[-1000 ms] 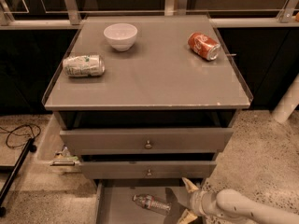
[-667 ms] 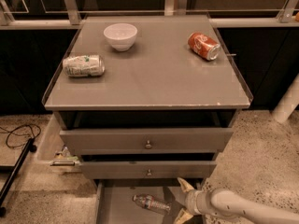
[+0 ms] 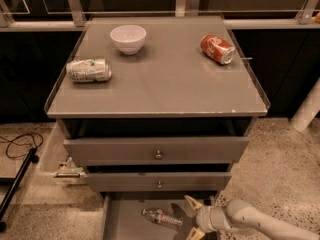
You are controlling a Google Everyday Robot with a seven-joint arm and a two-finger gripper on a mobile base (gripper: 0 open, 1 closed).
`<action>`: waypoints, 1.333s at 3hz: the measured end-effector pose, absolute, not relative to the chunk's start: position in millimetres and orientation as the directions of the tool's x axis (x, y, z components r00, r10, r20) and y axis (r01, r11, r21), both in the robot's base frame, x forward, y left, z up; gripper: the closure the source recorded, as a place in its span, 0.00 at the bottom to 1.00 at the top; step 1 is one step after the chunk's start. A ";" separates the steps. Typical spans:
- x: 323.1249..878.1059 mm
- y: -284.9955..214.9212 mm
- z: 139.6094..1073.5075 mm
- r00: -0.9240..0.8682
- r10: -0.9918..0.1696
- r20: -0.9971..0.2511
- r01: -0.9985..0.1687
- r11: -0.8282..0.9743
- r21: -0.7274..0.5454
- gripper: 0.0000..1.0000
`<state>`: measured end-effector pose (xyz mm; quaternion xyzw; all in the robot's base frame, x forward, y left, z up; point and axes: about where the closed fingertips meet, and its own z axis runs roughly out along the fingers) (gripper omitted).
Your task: Pick water bottle from bottom drawer and place on counter
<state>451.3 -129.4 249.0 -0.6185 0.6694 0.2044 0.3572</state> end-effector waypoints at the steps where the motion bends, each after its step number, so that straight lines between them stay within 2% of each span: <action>1: 434.5 -120.0 253.0 0.028 -0.655 -0.755 -0.987 0.100 -0.124 0.00; 2: 434.1 -119.5 252.8 0.027 -0.655 -0.755 -0.987 0.100 -0.122 0.00; 4: 394.2 -98.5 235.9 -0.009 -0.622 -0.783 -0.994 0.088 -0.058 0.00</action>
Offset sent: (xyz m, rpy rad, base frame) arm -0.0166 0.0092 0.0040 0.0340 0.0407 0.0568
